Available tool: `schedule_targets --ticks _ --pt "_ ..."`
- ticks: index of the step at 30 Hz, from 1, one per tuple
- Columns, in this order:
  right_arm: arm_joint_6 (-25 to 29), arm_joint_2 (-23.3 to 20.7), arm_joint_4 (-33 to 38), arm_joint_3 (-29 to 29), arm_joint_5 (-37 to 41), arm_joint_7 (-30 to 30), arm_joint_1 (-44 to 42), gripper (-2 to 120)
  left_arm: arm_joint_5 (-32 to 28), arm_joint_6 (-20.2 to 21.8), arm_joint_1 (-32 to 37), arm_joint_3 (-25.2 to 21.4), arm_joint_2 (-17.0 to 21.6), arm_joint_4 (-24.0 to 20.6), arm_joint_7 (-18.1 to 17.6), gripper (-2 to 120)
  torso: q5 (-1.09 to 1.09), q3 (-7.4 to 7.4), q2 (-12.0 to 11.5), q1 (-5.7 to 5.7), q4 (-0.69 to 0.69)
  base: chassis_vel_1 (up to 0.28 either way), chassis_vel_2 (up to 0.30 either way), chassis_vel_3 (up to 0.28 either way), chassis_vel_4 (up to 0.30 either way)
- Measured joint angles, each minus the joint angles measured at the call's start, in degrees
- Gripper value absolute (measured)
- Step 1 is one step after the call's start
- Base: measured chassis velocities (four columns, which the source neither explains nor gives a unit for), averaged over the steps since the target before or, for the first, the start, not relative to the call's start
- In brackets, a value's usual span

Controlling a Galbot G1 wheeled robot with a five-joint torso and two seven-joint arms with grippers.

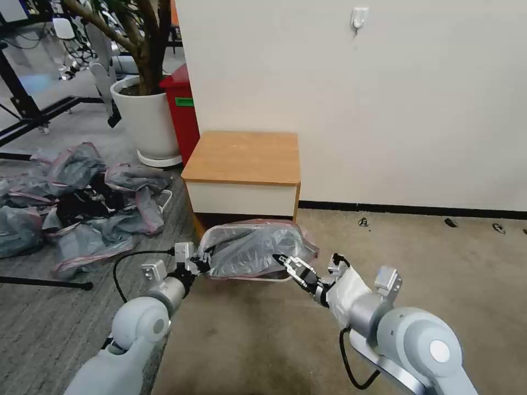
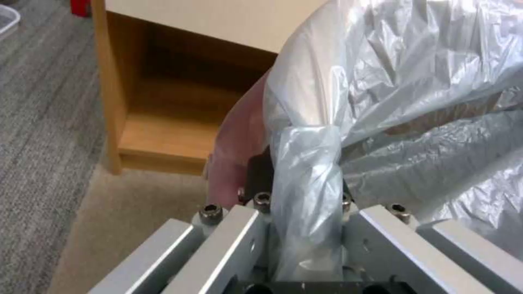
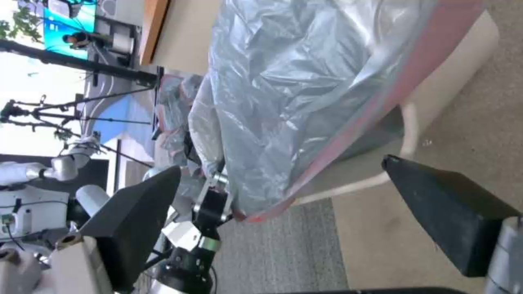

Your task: Pick up the garbage bag from the table and place it over the trash can.

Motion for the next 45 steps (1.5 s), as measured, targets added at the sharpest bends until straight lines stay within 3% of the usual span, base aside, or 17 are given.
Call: schedule_targets --ticks 33,40,42,45 --pt "2.5 2.4 -3.9 -1.6 -3.9 -3.3 2.0 92 1.3 0.3 0.9 1.6 -3.5 -1.0 -1.2 3 0.0 0.0 0.0 0.0 0.0 0.0 0.0 0.0 0.0" --pt "3.1 2.8 -4.4 -2.2 -5.7 -5.0 1.8 84 1.3 0.3 1.0 1.7 -3.4 -1.2 -1.5 3 0.0 0.0 0.0 0.0 0.0 0.0 0.0 0.0 0.0" --pt "3.4 2.8 -4.7 -2.3 -6.7 -6.0 1.5 70 1.2 0.3 1.0 1.7 -3.3 -1.2 -1.5 3 0.0 0.0 0.0 0.0 0.0 0.0 0.0 0.0 0.0" --pt "3.5 2.9 -5.0 -2.4 -7.4 -6.6 1.3 61 1.2 0.3 1.0 1.7 -3.5 -1.2 -1.5 3 0.0 0.0 0.0 0.0 0.0 0.0 0.0 0.0 0.0"
